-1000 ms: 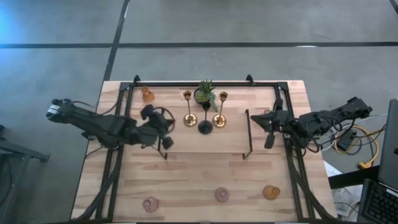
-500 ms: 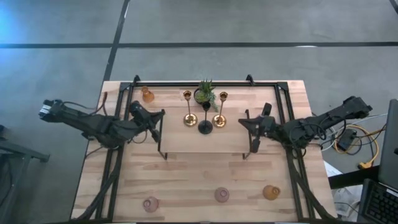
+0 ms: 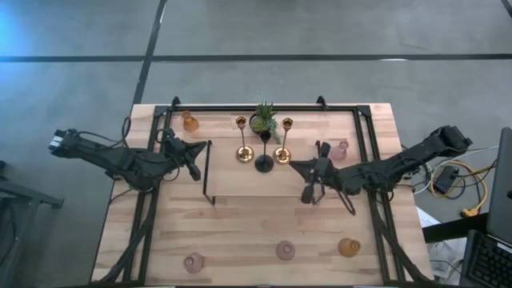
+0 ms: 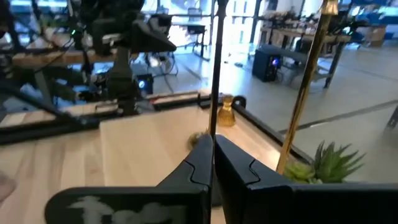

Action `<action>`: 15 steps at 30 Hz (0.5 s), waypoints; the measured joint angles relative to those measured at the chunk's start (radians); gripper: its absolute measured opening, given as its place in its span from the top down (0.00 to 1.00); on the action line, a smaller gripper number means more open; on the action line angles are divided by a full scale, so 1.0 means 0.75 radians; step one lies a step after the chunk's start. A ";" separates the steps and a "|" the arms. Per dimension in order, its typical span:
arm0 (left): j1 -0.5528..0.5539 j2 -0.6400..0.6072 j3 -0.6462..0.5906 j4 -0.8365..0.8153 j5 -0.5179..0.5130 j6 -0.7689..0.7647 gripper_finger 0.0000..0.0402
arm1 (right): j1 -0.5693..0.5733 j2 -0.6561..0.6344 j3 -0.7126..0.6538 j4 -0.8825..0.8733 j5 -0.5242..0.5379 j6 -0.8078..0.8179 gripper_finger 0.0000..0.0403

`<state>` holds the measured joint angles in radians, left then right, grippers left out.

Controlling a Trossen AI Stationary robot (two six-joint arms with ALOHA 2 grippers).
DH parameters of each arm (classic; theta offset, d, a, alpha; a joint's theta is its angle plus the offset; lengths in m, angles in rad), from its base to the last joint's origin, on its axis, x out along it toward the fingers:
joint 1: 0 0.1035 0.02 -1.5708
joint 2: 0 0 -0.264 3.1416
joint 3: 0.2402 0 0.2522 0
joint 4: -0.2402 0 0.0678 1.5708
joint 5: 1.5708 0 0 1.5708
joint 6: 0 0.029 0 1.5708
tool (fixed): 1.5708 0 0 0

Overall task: Pick & Place candle stick holders
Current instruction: Adjust the gold candle holder on the shelf

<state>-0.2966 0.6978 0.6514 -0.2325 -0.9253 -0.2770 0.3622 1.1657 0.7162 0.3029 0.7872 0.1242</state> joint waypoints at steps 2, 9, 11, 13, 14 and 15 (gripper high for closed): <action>0.000 -0.001 0.001 0.000 0.001 0.000 0.99 | -0.031 0.028 0.000 0.047 0.000 -0.015 0.98; 0.000 -0.001 0.001 0.001 0.045 0.002 0.99 | -0.102 0.026 0.000 0.055 -0.004 -0.025 0.94; -0.001 -0.001 0.001 0.001 0.048 0.002 0.99 | -0.106 0.018 0.000 0.055 -0.009 -0.025 0.90; -0.001 -0.002 0.001 0.001 0.048 0.009 0.99 | -0.112 0.018 0.000 0.055 -0.010 -0.026 0.85; -0.001 -0.002 0.001 0.001 0.048 0.018 0.99 | -0.118 0.019 0.000 0.054 -0.014 -0.025 0.82; -0.001 -0.002 0.001 0.001 0.048 0.023 0.99 | -0.127 0.021 0.000 0.054 -0.015 -0.025 0.80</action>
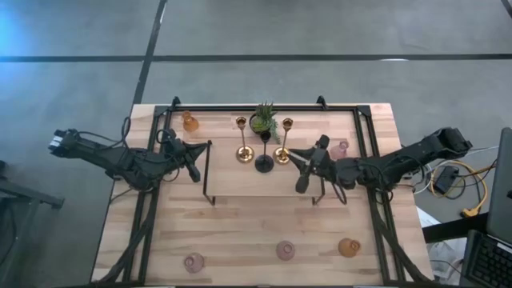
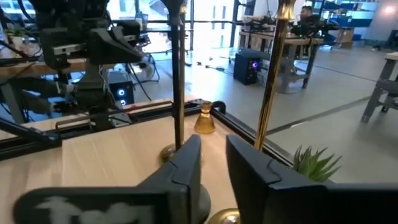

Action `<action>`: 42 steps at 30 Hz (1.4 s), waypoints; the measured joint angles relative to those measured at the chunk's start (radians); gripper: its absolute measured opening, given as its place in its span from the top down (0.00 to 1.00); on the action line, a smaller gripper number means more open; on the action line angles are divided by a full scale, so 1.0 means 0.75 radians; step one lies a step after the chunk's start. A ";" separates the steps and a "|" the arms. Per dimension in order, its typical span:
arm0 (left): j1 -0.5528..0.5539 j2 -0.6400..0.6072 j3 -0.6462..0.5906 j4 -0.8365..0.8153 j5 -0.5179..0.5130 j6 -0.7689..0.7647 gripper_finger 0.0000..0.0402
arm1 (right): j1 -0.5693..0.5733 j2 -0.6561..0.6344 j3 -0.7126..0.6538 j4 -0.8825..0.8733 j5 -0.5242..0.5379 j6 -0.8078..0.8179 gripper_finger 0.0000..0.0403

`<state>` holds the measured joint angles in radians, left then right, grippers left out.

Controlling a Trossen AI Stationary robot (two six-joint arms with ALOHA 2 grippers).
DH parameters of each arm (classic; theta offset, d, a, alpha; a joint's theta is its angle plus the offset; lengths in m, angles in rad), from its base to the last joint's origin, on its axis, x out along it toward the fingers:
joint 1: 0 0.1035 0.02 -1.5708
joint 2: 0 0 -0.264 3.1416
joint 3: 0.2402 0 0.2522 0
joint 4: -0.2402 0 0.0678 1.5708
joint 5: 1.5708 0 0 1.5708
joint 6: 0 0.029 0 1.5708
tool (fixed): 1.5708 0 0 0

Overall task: Pick & Place candle stick holders
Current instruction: Adjust the gold candle holder on the shelf

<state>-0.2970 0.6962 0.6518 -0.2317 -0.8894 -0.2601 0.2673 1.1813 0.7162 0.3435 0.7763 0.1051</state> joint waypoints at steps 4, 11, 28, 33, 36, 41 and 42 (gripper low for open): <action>0.000 0.001 0.000 0.000 0.002 0.001 0.99 | -0.049 0.013 0.000 -0.004 -0.001 0.000 0.72; -0.001 0.001 0.000 -0.001 0.003 0.001 0.99 | -0.113 0.016 -0.001 -0.004 -0.048 -0.005 0.66; -0.001 0.001 -0.001 -0.001 0.010 0.003 0.99 | -0.248 0.016 -0.001 -0.001 -0.246 0.006 0.73; 0.000 0.001 -0.002 -0.001 0.010 0.004 0.99 | -0.250 0.016 -0.001 0.006 -0.265 0.001 0.79; 0.001 0.001 -0.002 -0.001 0.009 0.004 0.99 | -0.257 0.017 -0.001 0.006 -0.284 0.004 0.83; 0.001 0.001 -0.002 -0.001 0.009 0.004 0.99 | -0.274 0.017 -0.001 0.007 -0.310 0.006 0.89; 0.001 0.001 -0.002 -0.001 0.010 0.004 0.99 | -0.277 0.017 -0.001 0.007 -0.312 0.007 0.91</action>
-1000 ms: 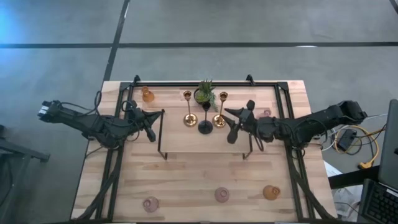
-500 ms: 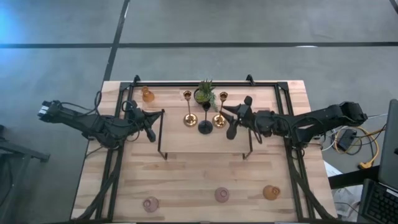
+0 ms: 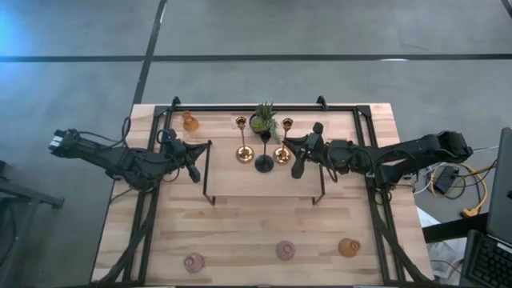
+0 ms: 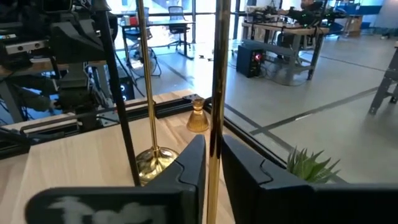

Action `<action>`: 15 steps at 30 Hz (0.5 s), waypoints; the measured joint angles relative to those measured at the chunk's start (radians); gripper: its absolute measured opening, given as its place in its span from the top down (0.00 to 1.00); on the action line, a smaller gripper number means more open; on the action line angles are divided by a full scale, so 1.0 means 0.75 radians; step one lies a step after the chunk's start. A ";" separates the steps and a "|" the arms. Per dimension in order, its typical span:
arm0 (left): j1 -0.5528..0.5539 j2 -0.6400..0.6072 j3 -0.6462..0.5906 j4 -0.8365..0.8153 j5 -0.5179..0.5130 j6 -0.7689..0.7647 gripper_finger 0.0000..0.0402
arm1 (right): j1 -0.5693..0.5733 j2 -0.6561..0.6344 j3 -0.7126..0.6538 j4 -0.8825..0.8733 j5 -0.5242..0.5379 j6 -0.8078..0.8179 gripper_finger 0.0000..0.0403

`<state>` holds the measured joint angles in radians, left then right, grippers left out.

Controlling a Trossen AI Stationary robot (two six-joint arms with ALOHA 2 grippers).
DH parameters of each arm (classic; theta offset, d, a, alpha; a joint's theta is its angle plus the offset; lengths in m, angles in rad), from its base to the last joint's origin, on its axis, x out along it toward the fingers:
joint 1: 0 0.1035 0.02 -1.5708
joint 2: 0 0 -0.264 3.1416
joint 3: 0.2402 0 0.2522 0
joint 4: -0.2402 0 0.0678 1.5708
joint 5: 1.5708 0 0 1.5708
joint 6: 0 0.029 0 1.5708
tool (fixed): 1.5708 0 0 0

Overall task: Pick & Place candle stick holders
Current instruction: Adjust the gold candle holder on the shelf

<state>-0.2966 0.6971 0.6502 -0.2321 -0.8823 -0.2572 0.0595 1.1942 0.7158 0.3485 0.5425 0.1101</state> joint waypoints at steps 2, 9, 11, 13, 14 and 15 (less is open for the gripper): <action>0.000 0.000 0.000 0.000 0.001 0.000 0.99 | -0.003 0.000 0.000 0.000 -0.002 0.001 0.93; -0.001 0.000 0.000 -0.001 0.002 0.000 0.99 | -0.002 0.000 0.000 0.000 -0.002 0.000 0.97; -0.001 0.000 0.000 -0.001 0.002 0.000 0.99 | -0.002 0.000 0.000 0.000 -0.002 0.000 0.96; -0.001 0.000 0.000 -0.001 0.002 0.000 0.99 | -0.002 0.000 0.000 -0.001 -0.002 0.004 0.96; -0.001 0.000 0.000 0.000 0.002 -0.001 0.99 | -0.002 0.000 0.000 -0.001 -0.002 0.004 0.96; -0.001 0.000 0.000 -0.001 0.002 -0.003 0.99 | -0.002 0.001 0.000 -0.001 -0.002 0.004 0.96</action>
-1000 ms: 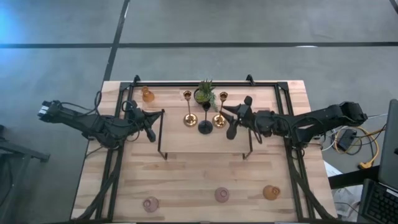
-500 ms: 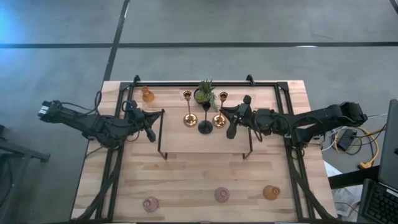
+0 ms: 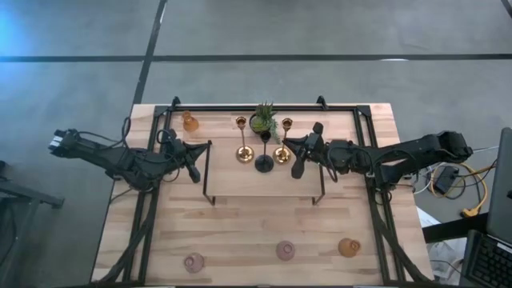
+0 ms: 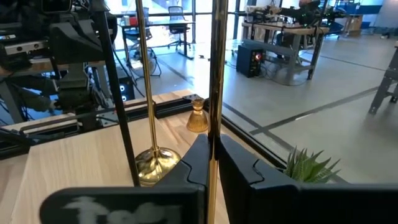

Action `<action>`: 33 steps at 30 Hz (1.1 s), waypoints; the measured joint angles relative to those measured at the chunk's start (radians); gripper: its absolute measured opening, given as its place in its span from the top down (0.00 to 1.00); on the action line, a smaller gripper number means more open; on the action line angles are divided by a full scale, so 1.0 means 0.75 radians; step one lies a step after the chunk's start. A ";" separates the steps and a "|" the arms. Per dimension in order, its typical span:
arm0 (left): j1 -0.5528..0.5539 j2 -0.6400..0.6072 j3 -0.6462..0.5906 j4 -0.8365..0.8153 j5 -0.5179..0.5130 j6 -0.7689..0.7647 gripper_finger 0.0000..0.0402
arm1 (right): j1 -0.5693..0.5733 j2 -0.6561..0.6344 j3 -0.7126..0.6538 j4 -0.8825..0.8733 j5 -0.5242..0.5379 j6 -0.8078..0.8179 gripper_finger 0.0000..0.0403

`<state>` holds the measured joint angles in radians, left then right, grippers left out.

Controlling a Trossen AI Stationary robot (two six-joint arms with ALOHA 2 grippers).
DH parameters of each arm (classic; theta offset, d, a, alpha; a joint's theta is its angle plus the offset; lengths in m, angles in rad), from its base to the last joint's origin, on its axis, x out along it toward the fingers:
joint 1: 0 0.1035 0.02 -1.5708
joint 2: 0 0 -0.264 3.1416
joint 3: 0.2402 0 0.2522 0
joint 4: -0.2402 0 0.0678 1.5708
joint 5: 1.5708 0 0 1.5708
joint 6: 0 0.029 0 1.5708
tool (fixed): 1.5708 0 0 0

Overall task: Pick & Place candle stick holders
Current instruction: Adjust the gold candle holder on the shelf

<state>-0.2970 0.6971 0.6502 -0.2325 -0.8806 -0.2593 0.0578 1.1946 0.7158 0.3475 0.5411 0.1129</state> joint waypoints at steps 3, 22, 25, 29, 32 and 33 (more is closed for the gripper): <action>0.000 0.000 0.000 0.000 0.000 -0.001 0.99 | 0.001 -0.001 0.000 -0.006 0.001 0.005 0.96; -0.001 0.000 0.000 0.000 0.001 -0.003 0.99 | 0.001 -0.052 0.000 -0.085 0.000 0.025 0.97; -0.001 0.000 0.000 0.000 0.001 -0.003 0.99 | 0.002 -0.054 0.000 -0.086 -0.001 0.025 0.97; -0.001 0.000 0.000 0.000 0.001 -0.003 0.99 | 0.002 -0.045 0.000 -0.080 -0.001 0.046 0.97; -0.001 0.000 0.000 0.001 0.001 -0.003 0.99 | 0.002 -0.045 0.000 -0.080 -0.001 0.051 0.97; 0.000 0.000 0.000 0.000 0.001 -0.003 0.99 | 0.002 -0.045 0.000 -0.080 -0.001 0.055 0.97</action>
<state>-0.2968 0.6971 0.6502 -0.2324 -0.8799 -0.2615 0.0589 1.1606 0.7158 0.2874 0.5407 0.1540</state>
